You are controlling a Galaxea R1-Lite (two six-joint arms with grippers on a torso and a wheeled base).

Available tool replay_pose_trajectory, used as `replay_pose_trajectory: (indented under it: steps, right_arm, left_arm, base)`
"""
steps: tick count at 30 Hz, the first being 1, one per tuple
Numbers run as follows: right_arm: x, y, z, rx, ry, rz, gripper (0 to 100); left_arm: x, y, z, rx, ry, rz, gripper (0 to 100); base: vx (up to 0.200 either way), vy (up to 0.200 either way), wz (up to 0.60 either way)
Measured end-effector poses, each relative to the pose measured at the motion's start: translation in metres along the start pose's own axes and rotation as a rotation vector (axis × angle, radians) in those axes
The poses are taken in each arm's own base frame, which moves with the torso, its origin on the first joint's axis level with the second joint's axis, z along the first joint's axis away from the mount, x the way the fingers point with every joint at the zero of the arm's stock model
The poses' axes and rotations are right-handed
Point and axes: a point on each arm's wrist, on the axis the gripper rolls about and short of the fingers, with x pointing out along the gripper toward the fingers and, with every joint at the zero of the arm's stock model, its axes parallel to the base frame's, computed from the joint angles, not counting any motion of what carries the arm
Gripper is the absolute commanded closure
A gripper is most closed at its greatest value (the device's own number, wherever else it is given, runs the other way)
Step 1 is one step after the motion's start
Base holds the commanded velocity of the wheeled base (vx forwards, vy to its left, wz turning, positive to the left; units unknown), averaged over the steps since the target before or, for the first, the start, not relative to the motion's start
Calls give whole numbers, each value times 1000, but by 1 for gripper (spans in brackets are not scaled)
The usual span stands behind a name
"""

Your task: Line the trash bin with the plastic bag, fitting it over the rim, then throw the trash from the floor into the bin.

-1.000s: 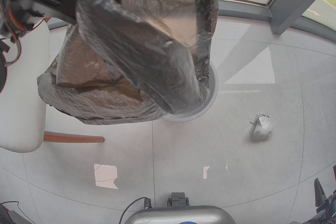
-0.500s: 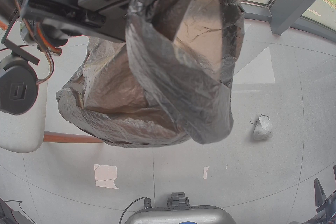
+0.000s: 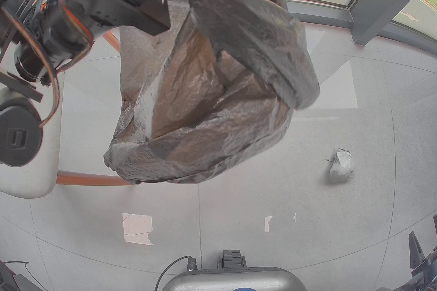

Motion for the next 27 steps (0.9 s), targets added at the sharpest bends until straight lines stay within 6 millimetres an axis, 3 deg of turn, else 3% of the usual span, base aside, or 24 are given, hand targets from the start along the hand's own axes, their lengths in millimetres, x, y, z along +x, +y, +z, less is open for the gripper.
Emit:
replay_pose_trajectory:
  steps: [10,21,27]
  right_arm:
    - [0,0,0,-11,0,2,0]
    - [0,0,0,-13,0,2,0]
    - [0,0,0,-13,0,2,0]
  left_arm:
    - [-13,-36,-1,-24,-123,180,100]
    - [-24,-45,-10,154,-245,513,100]
    - [-14,-48,-22,255,-298,682,100]
  base:
    - [0,0,0]
    - [0,0,0]
    - [0,0,0]
